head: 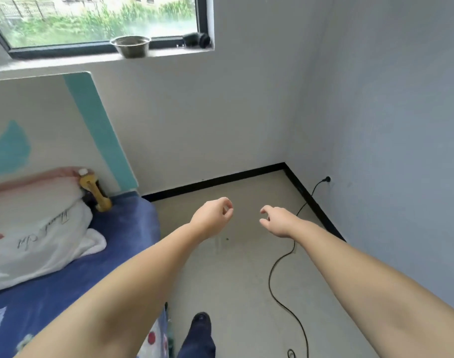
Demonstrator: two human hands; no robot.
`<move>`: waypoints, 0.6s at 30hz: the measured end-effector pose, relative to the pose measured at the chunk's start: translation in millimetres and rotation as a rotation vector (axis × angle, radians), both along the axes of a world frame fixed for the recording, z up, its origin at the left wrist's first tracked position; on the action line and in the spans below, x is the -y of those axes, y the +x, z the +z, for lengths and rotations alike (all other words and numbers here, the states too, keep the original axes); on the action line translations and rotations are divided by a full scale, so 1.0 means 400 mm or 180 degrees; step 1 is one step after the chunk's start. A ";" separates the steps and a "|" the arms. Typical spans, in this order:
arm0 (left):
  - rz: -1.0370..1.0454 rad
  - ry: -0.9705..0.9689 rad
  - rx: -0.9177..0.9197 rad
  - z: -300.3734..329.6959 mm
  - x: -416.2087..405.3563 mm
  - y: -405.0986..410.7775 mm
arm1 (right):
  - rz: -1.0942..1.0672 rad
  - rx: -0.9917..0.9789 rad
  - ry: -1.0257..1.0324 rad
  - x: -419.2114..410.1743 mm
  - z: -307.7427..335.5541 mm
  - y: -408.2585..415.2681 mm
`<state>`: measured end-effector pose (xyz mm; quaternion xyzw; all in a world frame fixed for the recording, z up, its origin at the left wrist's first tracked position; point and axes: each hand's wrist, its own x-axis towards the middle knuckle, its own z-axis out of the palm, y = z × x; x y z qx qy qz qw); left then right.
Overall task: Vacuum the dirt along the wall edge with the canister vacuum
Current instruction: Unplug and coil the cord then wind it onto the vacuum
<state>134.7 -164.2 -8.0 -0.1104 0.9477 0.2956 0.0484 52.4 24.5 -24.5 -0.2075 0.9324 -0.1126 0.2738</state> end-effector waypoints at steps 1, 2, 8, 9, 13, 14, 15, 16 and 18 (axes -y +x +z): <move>-0.0060 0.0023 0.0013 0.006 0.025 -0.058 | -0.0115 0.0026 -0.0009 0.021 0.005 -0.047; -0.0146 0.0039 0.0044 0.015 0.047 -0.116 | -0.0212 0.0049 -0.0022 0.041 0.010 -0.092; -0.0747 -0.0036 0.0274 0.049 0.095 -0.447 | -0.0744 0.0053 -0.0152 0.086 0.027 -0.315; -0.0862 -0.0051 0.0310 0.045 0.089 -0.497 | -0.0820 0.0055 -0.0137 0.077 0.022 -0.351; -0.1248 -0.0050 0.0417 0.022 0.051 -0.703 | -0.1148 0.0071 -0.0117 0.023 -0.007 -0.517; -0.1297 -0.0031 0.0421 0.019 0.039 -0.754 | -0.1224 0.0052 -0.0129 0.008 -0.018 -0.563; -0.1312 -0.0006 0.0396 0.020 0.028 -0.807 | -0.1292 0.0014 -0.0143 -0.004 -0.025 -0.612; -0.1294 0.0040 0.0371 0.021 0.019 -0.857 | -0.1334 0.0000 -0.0151 -0.014 -0.029 -0.660; -0.1254 0.0126 0.0334 0.033 0.004 -0.954 | -0.1370 0.0041 -0.0137 -0.027 -0.031 -0.758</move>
